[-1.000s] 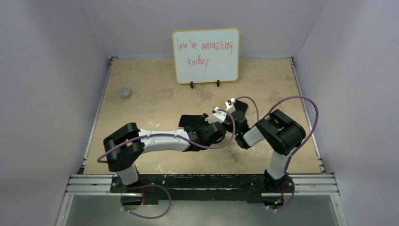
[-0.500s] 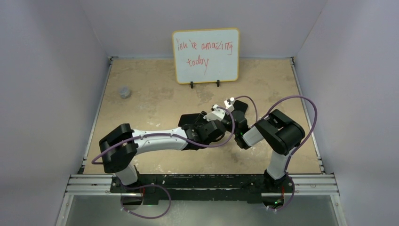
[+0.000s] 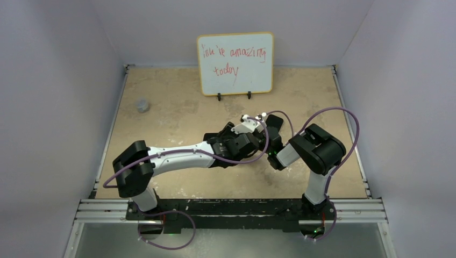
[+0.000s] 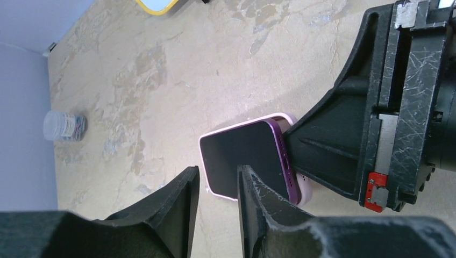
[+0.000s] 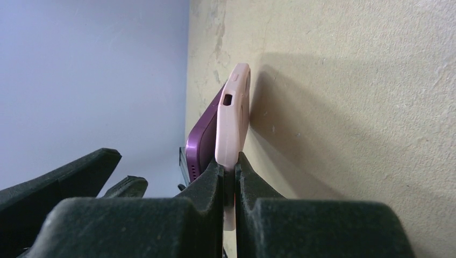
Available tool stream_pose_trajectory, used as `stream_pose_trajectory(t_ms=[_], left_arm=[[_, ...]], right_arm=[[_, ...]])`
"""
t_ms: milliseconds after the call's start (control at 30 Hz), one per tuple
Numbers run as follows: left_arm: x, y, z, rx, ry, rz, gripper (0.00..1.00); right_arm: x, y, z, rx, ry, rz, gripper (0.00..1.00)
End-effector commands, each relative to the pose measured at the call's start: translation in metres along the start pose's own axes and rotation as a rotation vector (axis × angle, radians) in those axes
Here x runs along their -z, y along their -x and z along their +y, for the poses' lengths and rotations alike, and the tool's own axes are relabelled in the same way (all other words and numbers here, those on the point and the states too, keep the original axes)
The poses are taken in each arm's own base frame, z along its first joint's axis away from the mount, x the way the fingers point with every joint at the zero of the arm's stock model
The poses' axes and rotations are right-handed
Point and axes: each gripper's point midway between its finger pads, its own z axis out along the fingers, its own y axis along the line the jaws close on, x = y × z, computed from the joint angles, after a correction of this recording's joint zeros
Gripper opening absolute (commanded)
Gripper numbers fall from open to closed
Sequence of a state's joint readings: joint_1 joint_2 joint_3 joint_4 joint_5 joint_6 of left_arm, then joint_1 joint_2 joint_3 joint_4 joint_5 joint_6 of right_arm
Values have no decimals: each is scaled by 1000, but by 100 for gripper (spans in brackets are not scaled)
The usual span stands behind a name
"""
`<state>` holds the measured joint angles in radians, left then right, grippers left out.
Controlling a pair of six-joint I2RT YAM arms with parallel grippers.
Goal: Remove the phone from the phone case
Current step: Remove the phone case from the phone.
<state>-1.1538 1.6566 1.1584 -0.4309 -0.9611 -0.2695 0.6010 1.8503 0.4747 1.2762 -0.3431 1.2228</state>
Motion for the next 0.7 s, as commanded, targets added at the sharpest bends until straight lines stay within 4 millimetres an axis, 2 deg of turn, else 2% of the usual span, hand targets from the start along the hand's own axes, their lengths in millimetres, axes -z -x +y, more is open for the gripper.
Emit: stream_pose_trajectory(t_ms=[0, 200, 333, 667], left_arm=[[6, 14, 6, 34, -2, -8, 37], [12, 17, -12, 98, -154, -14, 51], [9, 12, -24, 127, -242, 19, 57], [-9, 0, -30, 148, -277, 65, 59]], right_arm=[[-3, 7, 30, 26, 106, -13, 0], [-2, 6, 28, 24, 100, -5, 0], [-3, 6, 29, 23, 103, -6, 0], [-1, 6, 31, 25, 109, -10, 0]])
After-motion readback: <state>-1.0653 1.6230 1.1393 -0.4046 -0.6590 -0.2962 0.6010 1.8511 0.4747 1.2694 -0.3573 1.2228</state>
